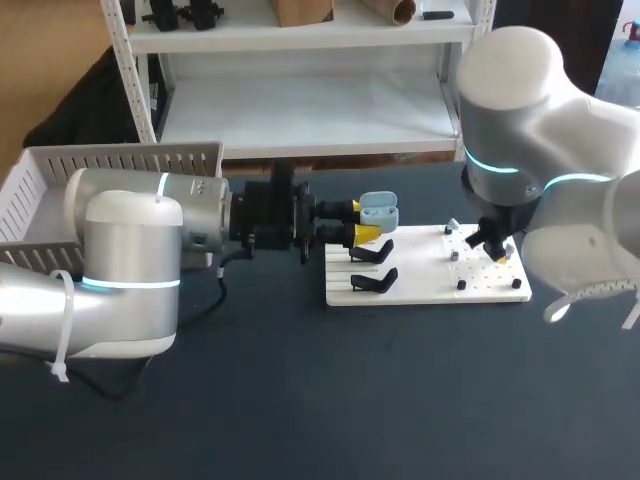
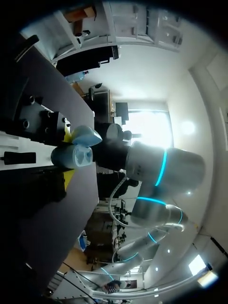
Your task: Pick up each earbud case from the left stands, insert the matching earbuds, close the lid, and place the case in the box.
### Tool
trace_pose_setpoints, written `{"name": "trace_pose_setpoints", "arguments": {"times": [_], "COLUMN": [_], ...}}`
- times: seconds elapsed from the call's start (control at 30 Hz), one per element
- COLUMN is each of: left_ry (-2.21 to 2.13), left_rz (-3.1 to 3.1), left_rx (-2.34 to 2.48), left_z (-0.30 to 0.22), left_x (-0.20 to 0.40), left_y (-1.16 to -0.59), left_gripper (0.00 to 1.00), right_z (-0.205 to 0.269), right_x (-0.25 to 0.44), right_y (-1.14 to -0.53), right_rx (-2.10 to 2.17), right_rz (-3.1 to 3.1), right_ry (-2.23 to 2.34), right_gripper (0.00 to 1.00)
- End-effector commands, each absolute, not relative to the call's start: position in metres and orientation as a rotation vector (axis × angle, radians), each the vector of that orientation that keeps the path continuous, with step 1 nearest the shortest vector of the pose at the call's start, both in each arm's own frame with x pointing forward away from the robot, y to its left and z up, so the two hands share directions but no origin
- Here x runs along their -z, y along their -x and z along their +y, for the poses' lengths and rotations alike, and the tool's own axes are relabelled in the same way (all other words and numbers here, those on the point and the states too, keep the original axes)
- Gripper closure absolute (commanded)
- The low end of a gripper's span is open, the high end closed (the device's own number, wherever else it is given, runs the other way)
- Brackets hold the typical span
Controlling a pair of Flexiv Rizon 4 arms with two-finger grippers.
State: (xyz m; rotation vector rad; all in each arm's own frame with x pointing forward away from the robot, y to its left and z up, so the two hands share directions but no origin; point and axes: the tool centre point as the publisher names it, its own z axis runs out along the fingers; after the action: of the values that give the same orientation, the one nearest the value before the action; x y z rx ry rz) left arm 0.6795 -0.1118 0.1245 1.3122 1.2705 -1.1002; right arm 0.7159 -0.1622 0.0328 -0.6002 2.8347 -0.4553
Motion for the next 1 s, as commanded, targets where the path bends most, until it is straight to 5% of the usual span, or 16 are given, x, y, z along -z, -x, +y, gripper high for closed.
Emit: {"name": "trace_pose_setpoints", "arguments": {"times": [0.03, 0.8, 0.93, 1.0], "left_ry": [-1.306, -1.306, -1.306, -1.306], "left_rz": [1.269, 1.269, 1.269, 1.269], "left_rx": [1.095, 1.095, 1.095, 1.095], "left_z": [-0.112, -0.112, -0.112, -0.112], "left_x": [-0.1237, -0.1237, -0.1237, -0.1237], "left_y": [-0.6778, -0.6778, -0.6778, -0.6778], "left_gripper": [1.0, 1.0, 1.0, 1.0], "right_z": [-0.1616, -0.1622, -0.1618, -0.161], "right_x": [-0.0264, -0.0225, -0.0221, -0.0229], "right_y": [-0.719, -0.722, -0.7224, -0.7205], "right_rx": [0.467, 0.454, 0.453, 0.454], "right_rz": [2.83, 2.809, 2.812, 2.814], "right_ry": [0.59, 0.556, 0.558, 0.559], "right_gripper": [0.57, 0.71, 0.97, 1.0]}}
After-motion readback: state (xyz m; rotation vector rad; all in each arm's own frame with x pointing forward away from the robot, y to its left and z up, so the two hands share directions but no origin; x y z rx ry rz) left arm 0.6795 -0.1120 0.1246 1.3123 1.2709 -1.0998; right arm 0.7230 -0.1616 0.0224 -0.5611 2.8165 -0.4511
